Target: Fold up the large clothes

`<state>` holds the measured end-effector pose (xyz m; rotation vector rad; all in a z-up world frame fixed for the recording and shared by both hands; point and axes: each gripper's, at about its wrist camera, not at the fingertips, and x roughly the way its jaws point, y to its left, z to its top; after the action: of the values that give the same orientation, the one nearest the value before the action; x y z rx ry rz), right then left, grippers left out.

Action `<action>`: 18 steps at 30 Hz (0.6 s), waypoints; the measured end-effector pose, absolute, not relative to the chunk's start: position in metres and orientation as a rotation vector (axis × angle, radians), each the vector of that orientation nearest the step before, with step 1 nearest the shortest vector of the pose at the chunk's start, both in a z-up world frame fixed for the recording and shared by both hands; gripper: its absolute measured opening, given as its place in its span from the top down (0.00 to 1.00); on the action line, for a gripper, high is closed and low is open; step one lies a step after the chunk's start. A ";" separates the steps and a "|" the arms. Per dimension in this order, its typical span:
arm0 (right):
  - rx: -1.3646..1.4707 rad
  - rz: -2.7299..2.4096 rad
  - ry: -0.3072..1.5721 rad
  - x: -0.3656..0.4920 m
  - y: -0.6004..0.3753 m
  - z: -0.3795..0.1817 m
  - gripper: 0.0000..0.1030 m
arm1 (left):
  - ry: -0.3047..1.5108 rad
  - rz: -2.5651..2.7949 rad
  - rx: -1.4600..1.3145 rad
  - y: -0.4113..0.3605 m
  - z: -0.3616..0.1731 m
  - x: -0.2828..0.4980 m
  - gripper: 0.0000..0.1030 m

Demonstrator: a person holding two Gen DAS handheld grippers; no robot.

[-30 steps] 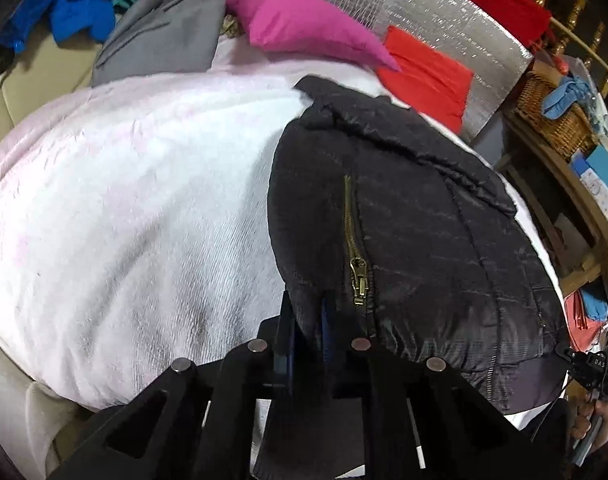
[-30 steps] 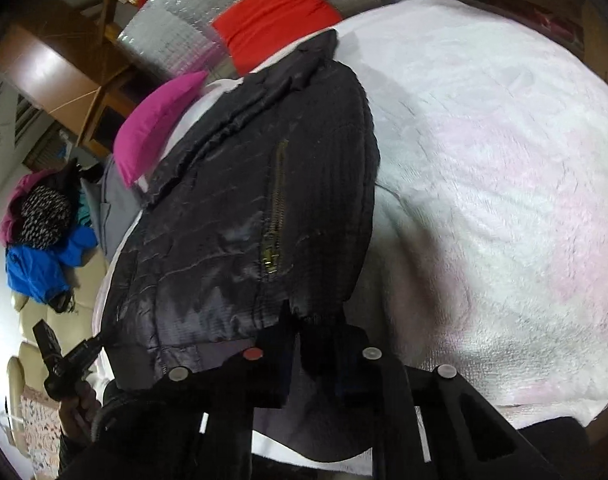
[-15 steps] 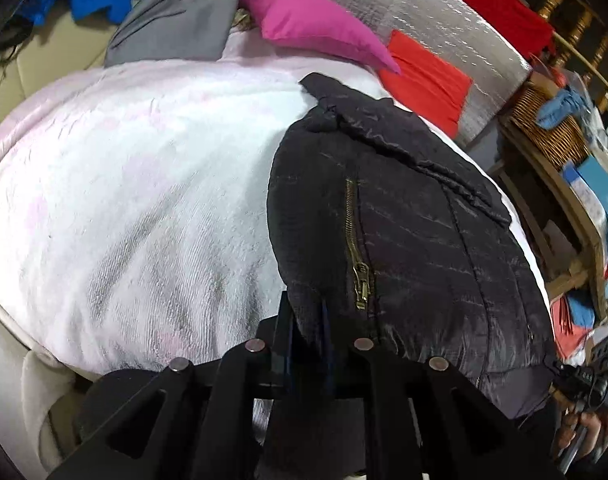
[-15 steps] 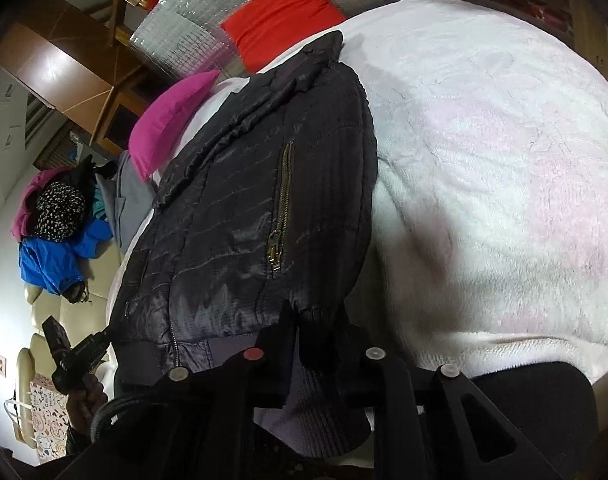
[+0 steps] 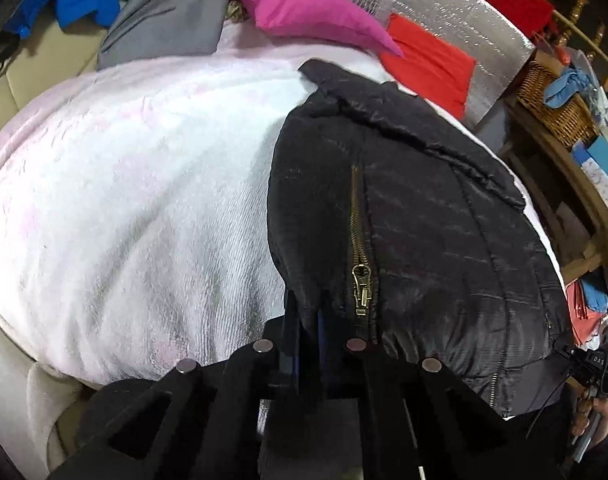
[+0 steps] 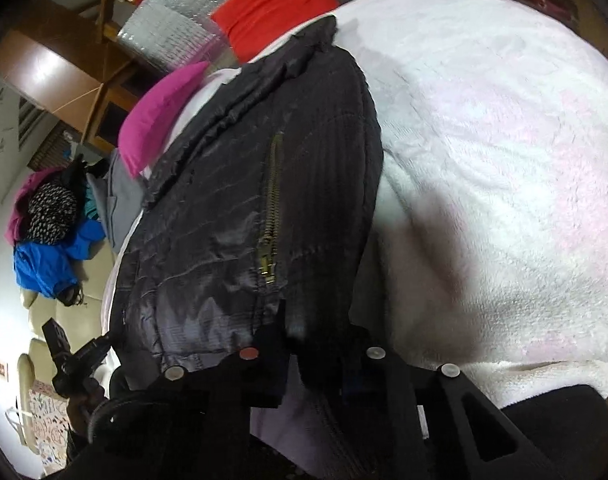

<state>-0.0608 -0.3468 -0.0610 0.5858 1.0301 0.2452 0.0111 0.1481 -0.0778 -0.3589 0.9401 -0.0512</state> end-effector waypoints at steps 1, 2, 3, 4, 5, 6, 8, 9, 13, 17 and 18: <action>0.586 0.255 1.021 -0.063 -0.347 -0.056 0.83 | 0.924 -0.059 -0.360 0.148 -0.072 0.008 0.94; 0.588 0.263 1.013 -0.065 -0.347 -0.051 0.83 | 0.911 -0.065 -0.358 0.149 -0.066 0.005 0.94; 0.591 0.274 1.004 -0.068 -0.348 -0.046 0.83 | 0.900 -0.071 -0.356 0.149 -0.061 0.002 0.94; 0.592 0.281 0.997 -0.070 -0.348 -0.041 0.83 | 0.890 -0.079 -0.356 0.150 -0.056 -0.002 0.94; 0.591 0.290 0.991 -0.073 -0.348 -0.038 0.84 | 0.882 -0.086 -0.353 0.149 -0.052 -0.005 0.94; 0.592 0.298 0.984 -0.077 -0.348 -0.034 0.84 | 0.878 -0.091 -0.350 0.150 -0.050 -0.009 0.94; 0.610 0.309 0.981 -0.086 -0.351 -0.032 0.84 | 0.876 -0.097 -0.353 0.151 -0.047 -0.016 0.94; 0.620 0.313 0.982 -0.090 -0.352 -0.033 0.84 | 0.878 -0.100 -0.358 0.151 -0.046 -0.018 0.94; 0.660 0.329 0.989 -0.103 -0.357 -0.038 0.84 | 0.879 -0.106 -0.375 0.155 -0.044 -0.023 0.94; 0.690 0.356 0.971 -0.103 -0.362 -0.033 0.84 | 0.865 -0.114 -0.394 0.159 -0.039 -0.019 0.94; 0.694 0.364 0.966 -0.102 -0.363 -0.031 0.84 | 0.858 -0.117 -0.398 0.160 -0.037 -0.018 0.94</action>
<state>-0.1018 -0.3626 -0.0306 0.6939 0.9656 0.3635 -0.0185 0.1599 -0.0367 -0.3977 0.8575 -0.1173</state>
